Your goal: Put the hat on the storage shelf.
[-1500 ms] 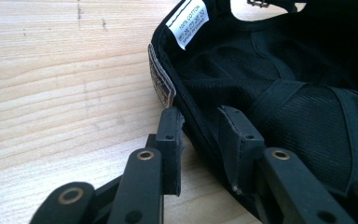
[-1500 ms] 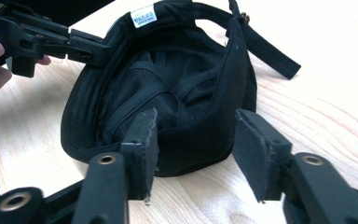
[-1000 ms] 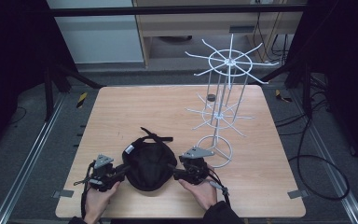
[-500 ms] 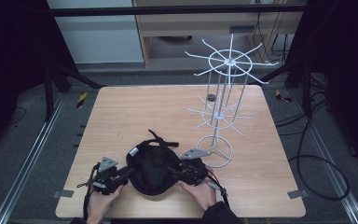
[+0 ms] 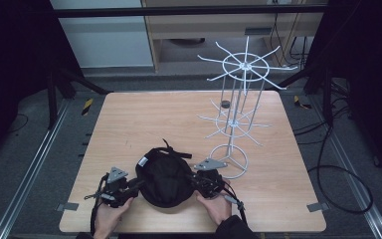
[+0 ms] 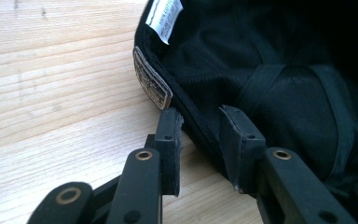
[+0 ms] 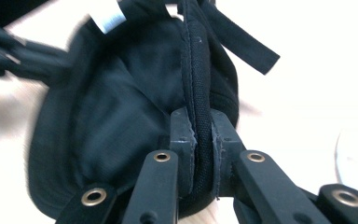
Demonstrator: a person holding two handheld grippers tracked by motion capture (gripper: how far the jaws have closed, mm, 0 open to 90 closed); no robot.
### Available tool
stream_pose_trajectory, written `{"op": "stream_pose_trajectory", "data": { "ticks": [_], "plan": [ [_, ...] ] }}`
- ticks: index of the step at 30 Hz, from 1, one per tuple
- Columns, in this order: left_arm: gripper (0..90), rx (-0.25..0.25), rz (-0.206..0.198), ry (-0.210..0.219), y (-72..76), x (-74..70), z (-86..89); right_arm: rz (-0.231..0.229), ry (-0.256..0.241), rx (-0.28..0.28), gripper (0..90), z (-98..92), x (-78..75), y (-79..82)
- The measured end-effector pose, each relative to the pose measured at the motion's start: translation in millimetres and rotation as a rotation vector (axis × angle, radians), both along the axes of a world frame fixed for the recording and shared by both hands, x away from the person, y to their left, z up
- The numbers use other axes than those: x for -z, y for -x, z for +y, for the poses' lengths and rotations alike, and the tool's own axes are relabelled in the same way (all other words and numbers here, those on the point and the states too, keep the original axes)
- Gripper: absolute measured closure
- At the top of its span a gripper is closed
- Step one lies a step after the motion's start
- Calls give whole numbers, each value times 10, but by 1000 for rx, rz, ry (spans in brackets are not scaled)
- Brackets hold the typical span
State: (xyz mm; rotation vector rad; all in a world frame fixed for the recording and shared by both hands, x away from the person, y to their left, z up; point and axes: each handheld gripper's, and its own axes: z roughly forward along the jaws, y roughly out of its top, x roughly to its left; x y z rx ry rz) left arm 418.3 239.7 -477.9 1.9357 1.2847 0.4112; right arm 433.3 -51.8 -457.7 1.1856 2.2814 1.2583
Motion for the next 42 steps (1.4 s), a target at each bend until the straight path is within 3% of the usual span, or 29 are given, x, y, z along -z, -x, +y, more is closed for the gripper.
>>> {"op": "stream_pose_trajectory", "data": {
  "ticks": [4, 13, 16, 19, 24, 29, 33, 34, 37, 42],
  "plan": [
    [683, 7, 4, 2, -41, 19, -48, -117, -30, -40, 824, 2, -159, 83],
    [688, -1, 7, 8, -175, 90, -174, -230, -36, -141, 824, 82, -295, 196],
    [692, -5, -5, 4, -238, 109, -246, -239, -24, -173, 824, 105, -304, 208],
    [693, 1, -18, -13, -283, 134, -309, -217, -14, -206, 823, 126, -269, 202],
    [685, 12, -17, -5, -286, 132, -301, -195, 9, -212, 824, 142, -196, 193],
    [635, 22, 10, 38, -302, 84, -181, -187, 46, -179, 823, 124, -139, 190],
    [577, 20, 8, 71, -300, 11, -85, -185, 66, -161, 823, 122, -112, 185],
    [573, 9, -12, 104, -277, -56, -26, -181, 75, -148, 823, 120, -93, 180],
    [554, 17, -41, 137, -217, -165, 15, -184, 79, -139, 823, 113, -85, 173],
    [522, 66, -87, 205, -128, -371, -67, -182, 88, -135, 815, 130, -59, 184]
  ]
}}
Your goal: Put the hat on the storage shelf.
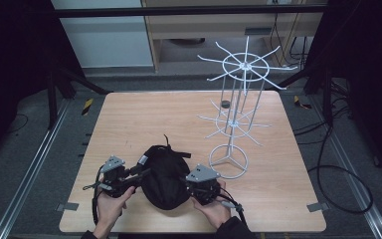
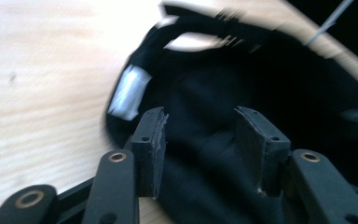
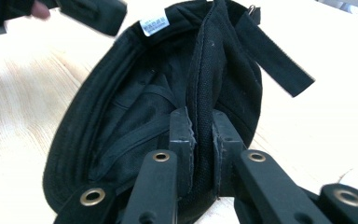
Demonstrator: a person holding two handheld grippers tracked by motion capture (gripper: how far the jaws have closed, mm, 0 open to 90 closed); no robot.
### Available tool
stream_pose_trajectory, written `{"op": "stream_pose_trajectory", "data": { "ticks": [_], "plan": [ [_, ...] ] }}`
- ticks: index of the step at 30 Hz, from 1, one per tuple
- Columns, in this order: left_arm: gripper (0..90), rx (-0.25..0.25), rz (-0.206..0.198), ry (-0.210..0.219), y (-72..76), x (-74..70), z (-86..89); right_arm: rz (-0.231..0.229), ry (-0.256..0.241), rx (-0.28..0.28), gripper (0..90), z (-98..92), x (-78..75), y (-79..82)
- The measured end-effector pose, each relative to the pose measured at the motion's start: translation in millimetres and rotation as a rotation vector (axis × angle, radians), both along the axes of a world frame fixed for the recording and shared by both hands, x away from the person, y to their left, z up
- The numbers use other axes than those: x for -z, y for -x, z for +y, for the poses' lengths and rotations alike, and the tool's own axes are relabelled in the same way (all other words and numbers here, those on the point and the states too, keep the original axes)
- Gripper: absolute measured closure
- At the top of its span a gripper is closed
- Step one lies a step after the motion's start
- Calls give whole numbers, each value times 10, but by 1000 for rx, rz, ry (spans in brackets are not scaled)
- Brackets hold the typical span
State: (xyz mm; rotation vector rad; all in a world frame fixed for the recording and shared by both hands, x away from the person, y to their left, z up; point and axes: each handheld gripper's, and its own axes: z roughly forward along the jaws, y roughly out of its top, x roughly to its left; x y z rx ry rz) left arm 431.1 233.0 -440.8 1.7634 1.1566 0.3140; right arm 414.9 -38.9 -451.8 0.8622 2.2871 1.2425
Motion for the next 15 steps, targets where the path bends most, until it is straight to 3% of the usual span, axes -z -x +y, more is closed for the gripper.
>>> {"op": "stream_pose_trajectory", "data": {
  "ticks": [4, 5, 15],
  "plan": [
    [499, 22, -8, 21, 7, -73, -91, -1, 6, -6, 809, 12, 16, 8],
    [495, 35, -3, 44, -5, -100, -159, -1, 9, -7, 808, 18, 22, 12],
    [445, 65, 5, 63, -70, -129, -441, 2, 4, -11, 808, 27, 35, 20]
  ]
}}
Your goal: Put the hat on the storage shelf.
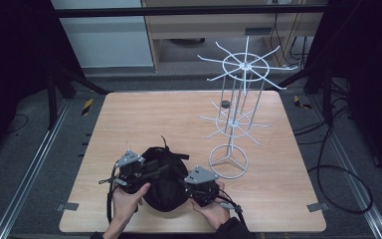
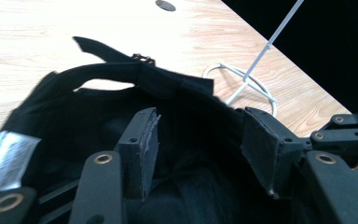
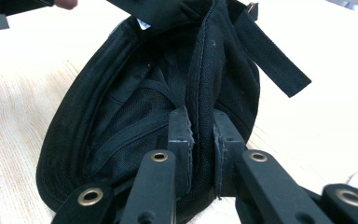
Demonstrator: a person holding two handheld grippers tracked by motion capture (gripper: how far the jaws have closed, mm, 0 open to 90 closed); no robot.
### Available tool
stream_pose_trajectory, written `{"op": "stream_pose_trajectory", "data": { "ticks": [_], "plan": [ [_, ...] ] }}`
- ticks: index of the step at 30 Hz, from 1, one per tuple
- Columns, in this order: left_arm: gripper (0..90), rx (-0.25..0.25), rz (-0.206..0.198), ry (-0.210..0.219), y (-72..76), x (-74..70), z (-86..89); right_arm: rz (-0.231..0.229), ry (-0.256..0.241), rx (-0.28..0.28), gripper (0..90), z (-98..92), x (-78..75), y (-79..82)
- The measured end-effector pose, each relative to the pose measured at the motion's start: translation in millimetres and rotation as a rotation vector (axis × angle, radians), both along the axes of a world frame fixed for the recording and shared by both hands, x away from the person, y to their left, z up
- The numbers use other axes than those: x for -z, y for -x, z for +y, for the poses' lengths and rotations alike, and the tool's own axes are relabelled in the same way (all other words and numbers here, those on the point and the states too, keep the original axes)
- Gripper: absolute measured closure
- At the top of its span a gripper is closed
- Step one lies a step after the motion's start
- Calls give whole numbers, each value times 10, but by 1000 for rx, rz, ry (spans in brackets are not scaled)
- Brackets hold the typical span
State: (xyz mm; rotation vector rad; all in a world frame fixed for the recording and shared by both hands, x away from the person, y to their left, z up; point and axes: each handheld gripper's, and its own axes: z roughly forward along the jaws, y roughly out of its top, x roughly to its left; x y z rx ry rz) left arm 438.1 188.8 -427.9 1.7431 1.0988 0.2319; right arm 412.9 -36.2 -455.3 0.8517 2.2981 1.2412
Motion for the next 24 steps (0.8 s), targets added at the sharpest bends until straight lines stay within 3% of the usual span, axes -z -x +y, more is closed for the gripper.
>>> {"op": "stream_pose_trajectory", "data": {
  "ticks": [7, 12, 19, 24],
  "plan": [
    [395, -5, -3, 10, -34, -23, -129, 0, -2, -8, 807, 9, -1, 9],
    [396, -23, 18, -18, -78, 20, -234, -9, -4, -26, 805, 25, -4, 22],
    [465, -47, 21, -28, -85, 49, -270, -2, -7, -46, 798, 51, 7, 34],
    [583, -54, 33, -41, -77, 78, -275, 3, -8, -62, 786, 75, 19, 46]
  ]
}}
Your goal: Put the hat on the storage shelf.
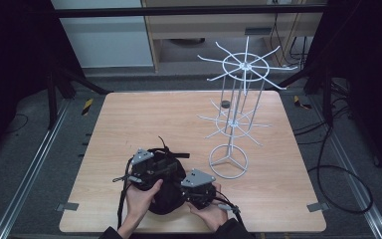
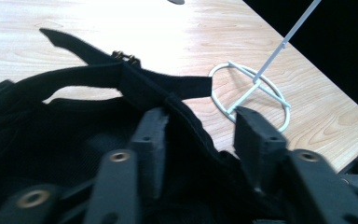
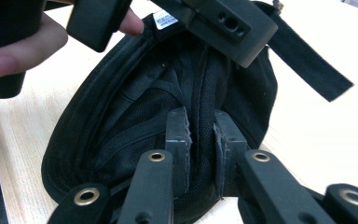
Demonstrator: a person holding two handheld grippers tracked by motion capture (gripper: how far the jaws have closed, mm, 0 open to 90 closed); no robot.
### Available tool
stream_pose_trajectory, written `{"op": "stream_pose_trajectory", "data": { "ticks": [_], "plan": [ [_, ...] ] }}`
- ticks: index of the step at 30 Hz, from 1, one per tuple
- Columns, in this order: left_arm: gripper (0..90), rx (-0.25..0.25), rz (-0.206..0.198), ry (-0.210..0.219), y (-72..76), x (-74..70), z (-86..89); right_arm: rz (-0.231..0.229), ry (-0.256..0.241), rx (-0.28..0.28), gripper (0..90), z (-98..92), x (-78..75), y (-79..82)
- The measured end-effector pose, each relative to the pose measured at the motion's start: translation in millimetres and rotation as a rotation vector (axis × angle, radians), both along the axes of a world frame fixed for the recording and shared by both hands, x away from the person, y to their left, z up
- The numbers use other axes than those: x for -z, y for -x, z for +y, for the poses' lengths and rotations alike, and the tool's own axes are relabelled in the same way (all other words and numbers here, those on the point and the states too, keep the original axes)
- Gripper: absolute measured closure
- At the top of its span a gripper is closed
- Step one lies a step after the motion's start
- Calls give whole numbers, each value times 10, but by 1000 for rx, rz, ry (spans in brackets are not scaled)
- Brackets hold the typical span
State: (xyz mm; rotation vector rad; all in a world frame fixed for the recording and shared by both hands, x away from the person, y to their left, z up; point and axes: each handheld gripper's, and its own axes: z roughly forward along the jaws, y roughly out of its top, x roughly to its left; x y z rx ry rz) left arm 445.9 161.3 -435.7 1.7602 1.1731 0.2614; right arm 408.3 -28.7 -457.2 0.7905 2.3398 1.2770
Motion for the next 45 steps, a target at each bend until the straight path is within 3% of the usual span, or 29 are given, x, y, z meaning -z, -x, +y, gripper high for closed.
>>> {"op": "stream_pose_trajectory", "data": {
  "ticks": [7, 11, 17, 24, 26, 35, 41, 45],
  "plan": [
    [776, 5, 0, -24, 11, 18, 13, 25, -33, -33, 682, -30, -19, 22],
    [817, 12, 3, -15, 19, 4, 37, 44, -90, -61, 609, -140, -66, 63],
    [833, 32, -17, -10, 63, -49, 54, 49, -151, -54, 560, -417, -143, 109],
    [838, 46, -52, 17, 120, -169, 118, 43, -181, -7, 542, -616, -168, 60],
    [839, 60, -81, 44, 166, -262, 169, 40, -181, 11, 521, -662, -159, 26],
    [842, 96, -182, 109, 316, -579, 269, 53, -201, 7, 459, -630, -134, -18],
    [843, 137, -208, 124, 378, -663, 241, 34, -267, -30, 411, -581, -220, -30],
    [844, 163, -217, 115, 399, -663, 192, 34, -283, -51, 408, -537, -234, -61]
  ]
}}
